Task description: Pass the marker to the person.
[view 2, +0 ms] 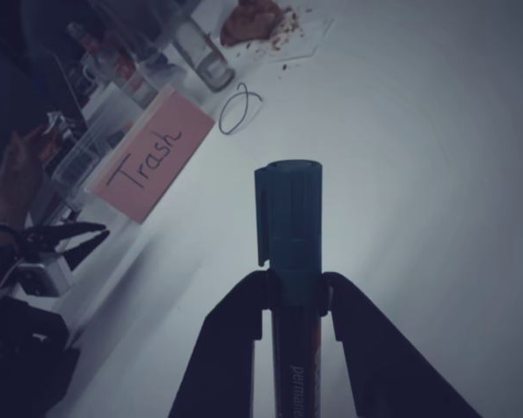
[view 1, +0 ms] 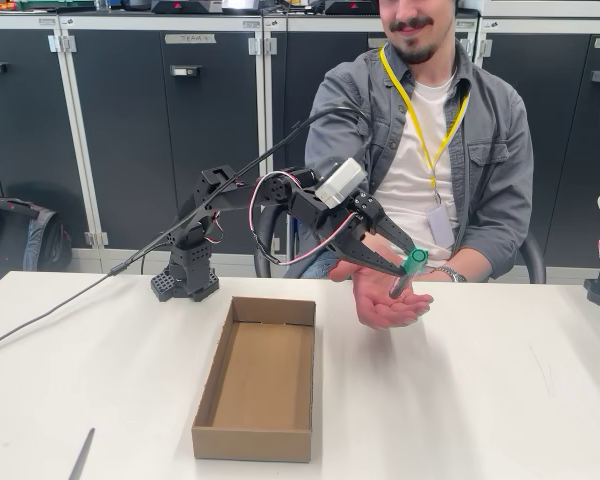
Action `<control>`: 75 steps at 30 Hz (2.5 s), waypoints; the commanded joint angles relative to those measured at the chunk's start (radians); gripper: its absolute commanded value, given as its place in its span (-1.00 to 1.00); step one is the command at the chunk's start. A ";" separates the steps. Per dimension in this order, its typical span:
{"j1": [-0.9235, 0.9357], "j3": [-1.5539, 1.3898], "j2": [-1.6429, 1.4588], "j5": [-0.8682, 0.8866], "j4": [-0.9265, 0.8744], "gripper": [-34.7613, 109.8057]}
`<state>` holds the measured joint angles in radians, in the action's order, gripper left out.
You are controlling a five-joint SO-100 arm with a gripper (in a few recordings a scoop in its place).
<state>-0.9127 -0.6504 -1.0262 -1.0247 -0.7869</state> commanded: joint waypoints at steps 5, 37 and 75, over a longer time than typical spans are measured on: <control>-0.121 -0.112 -0.121 0.017 0.040 -0.59; -0.187 -0.307 -0.206 -0.035 0.126 0.05; -0.167 -0.354 -0.236 -0.060 0.160 0.08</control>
<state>-1.0845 -1.0078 -1.1643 -1.0753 -0.6458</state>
